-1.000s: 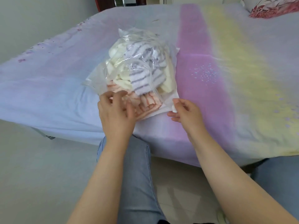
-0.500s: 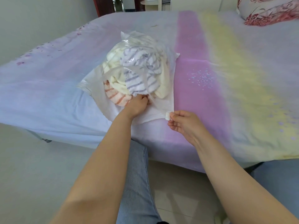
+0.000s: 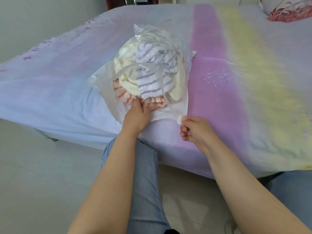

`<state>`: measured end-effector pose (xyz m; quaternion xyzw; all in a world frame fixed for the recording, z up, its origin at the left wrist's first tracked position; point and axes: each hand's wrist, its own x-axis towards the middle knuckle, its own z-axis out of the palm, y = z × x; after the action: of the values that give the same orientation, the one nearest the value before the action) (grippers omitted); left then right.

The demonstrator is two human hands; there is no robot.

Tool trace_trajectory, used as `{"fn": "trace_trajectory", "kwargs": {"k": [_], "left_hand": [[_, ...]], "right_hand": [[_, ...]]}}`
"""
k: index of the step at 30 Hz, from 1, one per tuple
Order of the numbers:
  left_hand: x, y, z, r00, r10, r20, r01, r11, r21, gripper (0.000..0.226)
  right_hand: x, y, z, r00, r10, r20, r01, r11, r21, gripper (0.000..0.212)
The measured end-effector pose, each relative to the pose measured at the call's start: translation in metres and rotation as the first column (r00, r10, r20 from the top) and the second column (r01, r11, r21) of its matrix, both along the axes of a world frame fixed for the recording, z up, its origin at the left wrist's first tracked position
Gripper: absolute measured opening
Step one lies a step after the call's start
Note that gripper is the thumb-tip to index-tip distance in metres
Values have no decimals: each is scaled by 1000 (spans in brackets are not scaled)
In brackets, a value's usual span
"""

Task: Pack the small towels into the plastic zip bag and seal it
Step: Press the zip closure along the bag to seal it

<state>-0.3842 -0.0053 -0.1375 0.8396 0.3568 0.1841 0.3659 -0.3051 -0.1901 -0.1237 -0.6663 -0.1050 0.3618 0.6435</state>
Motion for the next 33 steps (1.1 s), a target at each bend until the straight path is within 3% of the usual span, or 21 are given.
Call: {"fn": "trace_trajectory", "kwargs": {"k": [1,3,4,5,6,7,9,10,12,18,22,26,28,33], "left_hand": [[1,3,2,999,-28,-19,28,999,-41,38],[-3,-6,4,996,7,-89,8,986,168,38],[-8,-17,1,996,92,-21,-80,943,324,37],[-15,-34,0,979,141,149,-189,900,393,31],[-22,-56,-2,934,151,324,-268,895,356,22],[-28,-77,-6,906,153,395,-274,923,272,21],[-27,-111,-15,964,65,258,-75,997,29,43],[-22,-122,-19,984,-15,179,41,989,-142,50],[-8,-126,-21,975,-90,204,166,904,-393,52],[29,-120,-15,969,-28,244,156,838,-524,61],[25,-113,-14,966,-132,224,238,795,-558,48],[21,-109,-12,965,-205,165,262,814,-519,48],[23,-115,-12,961,-165,221,261,802,-537,47],[33,-136,-13,906,113,409,247,643,-725,38]], "right_hand": [[1,-1,0,1000,13,7,-13,1000,-1,26],[3,-2,-1,999,36,26,-36,999,-3,28],[3,-2,-3,998,46,42,-46,999,-5,29],[4,-3,-4,996,56,67,-55,998,-10,29],[5,-3,-6,993,64,101,-63,998,-16,30],[5,-4,-8,988,73,137,-70,997,-21,32],[6,-4,-11,981,78,178,-77,997,-9,34],[7,-3,-13,981,75,177,-77,997,2,34],[8,-5,-16,979,77,191,-78,997,-3,34],[17,-21,-21,915,115,388,-89,993,-84,31],[17,-25,-30,918,52,394,-43,999,-32,31],[17,-28,-38,929,62,366,-53,998,-33,30],[18,-29,-38,946,48,320,-53,999,8,29],[13,-23,-35,980,-68,185,35,984,175,41]]}}
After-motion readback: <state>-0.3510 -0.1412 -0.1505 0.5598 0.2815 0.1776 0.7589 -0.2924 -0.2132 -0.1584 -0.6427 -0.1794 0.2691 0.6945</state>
